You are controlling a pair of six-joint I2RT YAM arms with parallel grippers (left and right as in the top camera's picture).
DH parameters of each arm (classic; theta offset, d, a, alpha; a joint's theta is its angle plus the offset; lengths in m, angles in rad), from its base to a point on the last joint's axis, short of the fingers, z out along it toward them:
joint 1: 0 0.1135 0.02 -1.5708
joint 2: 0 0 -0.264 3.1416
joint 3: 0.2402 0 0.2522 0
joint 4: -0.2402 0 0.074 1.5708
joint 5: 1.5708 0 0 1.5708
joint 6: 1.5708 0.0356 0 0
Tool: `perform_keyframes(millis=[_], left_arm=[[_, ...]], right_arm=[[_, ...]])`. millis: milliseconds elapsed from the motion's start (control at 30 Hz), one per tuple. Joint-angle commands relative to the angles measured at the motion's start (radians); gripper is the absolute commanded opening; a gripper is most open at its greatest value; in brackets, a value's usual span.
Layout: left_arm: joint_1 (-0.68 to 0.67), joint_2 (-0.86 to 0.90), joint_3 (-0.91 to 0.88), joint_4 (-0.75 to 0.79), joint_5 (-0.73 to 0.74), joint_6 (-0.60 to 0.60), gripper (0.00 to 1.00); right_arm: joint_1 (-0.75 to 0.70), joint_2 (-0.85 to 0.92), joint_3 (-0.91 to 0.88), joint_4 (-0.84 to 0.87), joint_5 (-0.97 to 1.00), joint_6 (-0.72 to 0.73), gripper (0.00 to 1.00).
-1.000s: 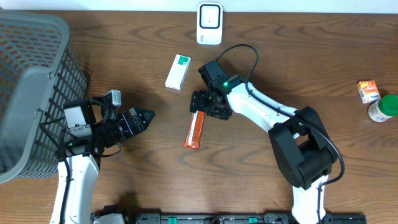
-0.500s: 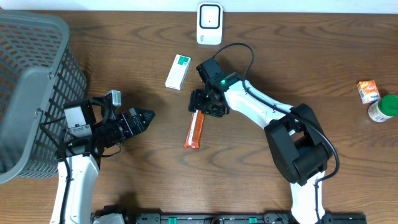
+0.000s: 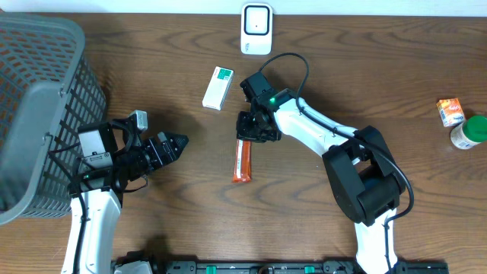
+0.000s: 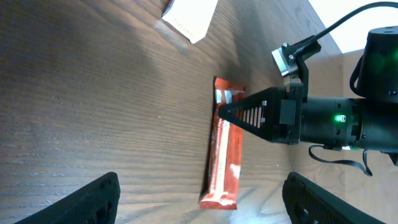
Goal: Scan the item barcode
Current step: 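Grasp the orange snack bar's top end with the right gripper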
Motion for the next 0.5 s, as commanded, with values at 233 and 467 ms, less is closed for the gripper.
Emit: perform_keyframes(millis=[233, 467], left_arm=[[0.009, -0.007, 0.000, 0.000, -0.030, 0.021, 0.86], [0.009, -0.007, 0.000, 0.000, -0.030, 0.021, 0.86]], right_arm=[[0.006, -0.005, -0.066, -0.134, 0.233, -0.032, 0.06], [0.006, -0.095, -0.066, -0.211, 0.363, -0.068, 0.05]])
